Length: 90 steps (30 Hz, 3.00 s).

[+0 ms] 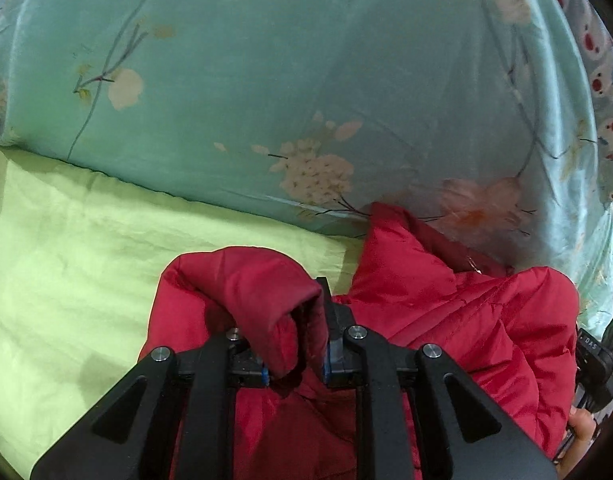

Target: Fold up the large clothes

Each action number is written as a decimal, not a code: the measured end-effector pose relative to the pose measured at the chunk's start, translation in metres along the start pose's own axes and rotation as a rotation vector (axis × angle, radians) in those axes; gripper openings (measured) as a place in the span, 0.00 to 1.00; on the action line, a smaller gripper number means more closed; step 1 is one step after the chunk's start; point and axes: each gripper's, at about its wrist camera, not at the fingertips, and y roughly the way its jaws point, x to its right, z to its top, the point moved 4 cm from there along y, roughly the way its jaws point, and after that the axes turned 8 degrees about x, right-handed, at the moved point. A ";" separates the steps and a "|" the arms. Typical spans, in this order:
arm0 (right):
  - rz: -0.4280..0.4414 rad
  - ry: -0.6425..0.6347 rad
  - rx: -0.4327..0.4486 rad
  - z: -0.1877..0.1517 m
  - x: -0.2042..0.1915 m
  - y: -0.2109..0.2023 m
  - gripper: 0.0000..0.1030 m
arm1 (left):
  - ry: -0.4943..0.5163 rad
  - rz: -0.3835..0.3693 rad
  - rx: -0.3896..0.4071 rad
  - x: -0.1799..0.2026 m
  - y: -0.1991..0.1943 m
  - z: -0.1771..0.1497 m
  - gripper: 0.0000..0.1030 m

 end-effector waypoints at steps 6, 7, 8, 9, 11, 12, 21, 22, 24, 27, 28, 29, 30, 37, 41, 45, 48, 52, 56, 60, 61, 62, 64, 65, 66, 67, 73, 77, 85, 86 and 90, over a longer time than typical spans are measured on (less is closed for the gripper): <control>-0.044 -0.011 -0.007 -0.004 0.005 0.018 0.14 | -0.019 -0.029 -0.017 -0.004 0.003 -0.001 0.19; -0.048 -0.011 -0.009 -0.006 0.005 0.019 0.14 | -0.016 -0.030 -0.004 -0.005 -0.002 -0.001 0.20; -0.055 -0.014 -0.008 -0.007 0.005 0.021 0.14 | -0.007 -0.031 0.013 -0.005 -0.011 -0.003 0.22; -0.062 -0.022 -0.007 -0.009 0.004 0.023 0.14 | 0.002 -0.038 0.029 -0.004 -0.019 -0.004 0.23; -0.075 -0.037 -0.007 -0.012 0.002 0.028 0.14 | 0.008 -0.051 0.052 -0.005 -0.034 -0.006 0.28; -0.080 -0.036 -0.010 -0.013 0.002 0.032 0.14 | 0.014 -0.057 0.062 -0.005 -0.046 -0.008 0.30; -0.058 0.006 -0.054 -0.007 0.001 0.035 0.23 | 0.021 -0.175 0.091 0.007 -0.118 -0.044 0.37; -0.051 0.009 -0.060 -0.005 0.001 0.032 0.24 | 0.037 -0.195 0.080 0.013 -0.123 -0.049 0.37; -0.030 0.015 -0.063 0.000 0.001 0.023 0.29 | 0.067 -0.232 0.069 0.023 -0.127 -0.057 0.37; -0.016 -0.017 -0.029 0.008 -0.002 0.000 0.43 | 0.095 -0.290 0.049 0.042 -0.133 -0.065 0.37; -0.024 -0.034 -0.008 0.011 -0.001 -0.009 0.49 | 0.104 -0.311 0.033 0.048 -0.135 -0.070 0.37; -0.037 -0.058 0.023 0.015 -0.001 -0.018 0.59 | 0.112 -0.324 0.024 0.052 -0.137 -0.076 0.37; -0.048 -0.075 0.047 0.018 0.001 -0.026 0.59 | 0.125 -0.337 0.017 0.058 -0.138 -0.079 0.37; 0.091 -0.234 0.043 -0.018 -0.031 -0.088 0.59 | 0.190 -0.375 0.005 0.086 -0.137 -0.091 0.37; 0.189 -0.441 -0.008 -0.059 -0.066 -0.103 0.57 | 0.201 -0.342 -0.024 0.086 -0.124 -0.092 0.37; 0.144 -0.628 -0.079 -0.086 -0.084 -0.072 0.55 | 0.224 -0.244 -0.050 0.084 -0.095 -0.089 0.37; 0.073 -0.595 -0.136 -0.090 -0.074 -0.042 0.55 | 0.211 -0.179 -0.065 0.076 -0.071 -0.081 0.37; -0.004 -0.611 -0.145 -0.087 -0.070 -0.012 0.55 | 0.170 -0.098 -0.088 0.063 -0.037 -0.066 0.29; -0.046 -0.580 -0.140 -0.072 -0.067 0.017 0.59 | 0.173 -0.052 -0.095 0.058 -0.013 -0.056 0.24; -0.056 -0.492 -0.158 -0.063 -0.055 0.036 0.62 | 0.154 -0.058 -0.088 0.053 0.006 -0.054 0.22; -0.056 -0.481 -0.161 -0.063 -0.053 0.040 0.63 | 0.152 -0.059 -0.086 0.052 0.008 -0.055 0.22; -0.058 -0.474 -0.163 -0.064 -0.051 0.044 0.63 | 0.152 -0.057 -0.086 0.052 0.011 -0.056 0.22; -0.068 -0.478 -0.159 -0.065 -0.049 0.047 0.64 | 0.155 -0.056 -0.089 0.052 0.016 -0.056 0.22; -0.071 -0.478 -0.159 -0.065 -0.048 0.049 0.65 | 0.151 -0.059 -0.094 0.052 0.017 -0.056 0.22; -0.074 -0.474 -0.164 -0.065 -0.046 0.052 0.65 | 0.143 -0.067 -0.100 0.051 0.019 -0.056 0.22; -0.074 -0.470 -0.168 -0.065 -0.050 0.056 0.66 | 0.133 -0.077 -0.105 0.049 0.020 -0.055 0.22; -0.070 -0.445 -0.182 -0.057 -0.046 0.056 0.67 | 0.125 -0.090 -0.122 0.036 0.014 -0.052 0.22; -0.035 -0.400 -0.161 -0.051 -0.037 0.036 0.66 | 0.115 -0.119 -0.129 0.032 0.000 -0.047 0.22; -0.048 -0.425 -0.109 -0.039 -0.018 -0.013 0.67 | 0.148 -0.106 -0.063 0.018 -0.057 -0.047 0.30; -0.042 -0.431 -0.103 -0.038 -0.016 -0.021 0.67 | 0.146 -0.105 -0.056 0.019 -0.066 -0.048 0.31; -0.044 -0.443 -0.084 -0.035 -0.006 -0.050 0.68 | 0.125 -0.111 -0.043 0.009 -0.085 -0.052 0.36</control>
